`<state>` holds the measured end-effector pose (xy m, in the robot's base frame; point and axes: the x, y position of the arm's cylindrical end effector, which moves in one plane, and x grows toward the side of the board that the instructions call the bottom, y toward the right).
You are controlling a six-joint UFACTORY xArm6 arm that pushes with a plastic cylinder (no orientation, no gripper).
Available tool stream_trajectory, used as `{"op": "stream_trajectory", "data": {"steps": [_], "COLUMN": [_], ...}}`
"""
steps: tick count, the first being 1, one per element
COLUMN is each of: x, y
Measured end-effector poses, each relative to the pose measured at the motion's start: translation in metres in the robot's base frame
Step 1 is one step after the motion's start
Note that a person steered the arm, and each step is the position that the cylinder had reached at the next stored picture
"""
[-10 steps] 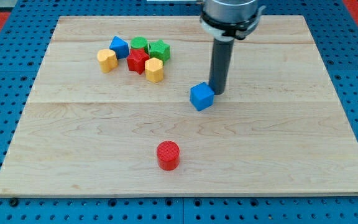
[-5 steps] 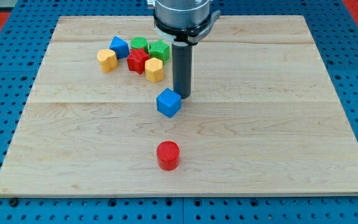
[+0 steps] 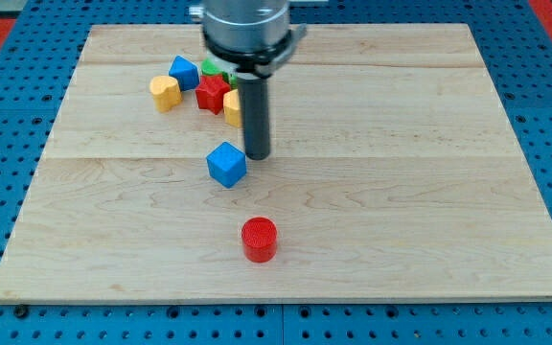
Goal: Move the blue cube to the group of blocks
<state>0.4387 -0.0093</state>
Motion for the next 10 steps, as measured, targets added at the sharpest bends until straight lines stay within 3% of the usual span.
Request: {"op": "stream_trajectory", "data": {"steps": [2,5,6,7,9,10], "x": [-0.001,0.016,0.037,0.037,0.030,0.016], "y": [0.124,0.130,0.115,0.022,-0.095,-0.124]}}
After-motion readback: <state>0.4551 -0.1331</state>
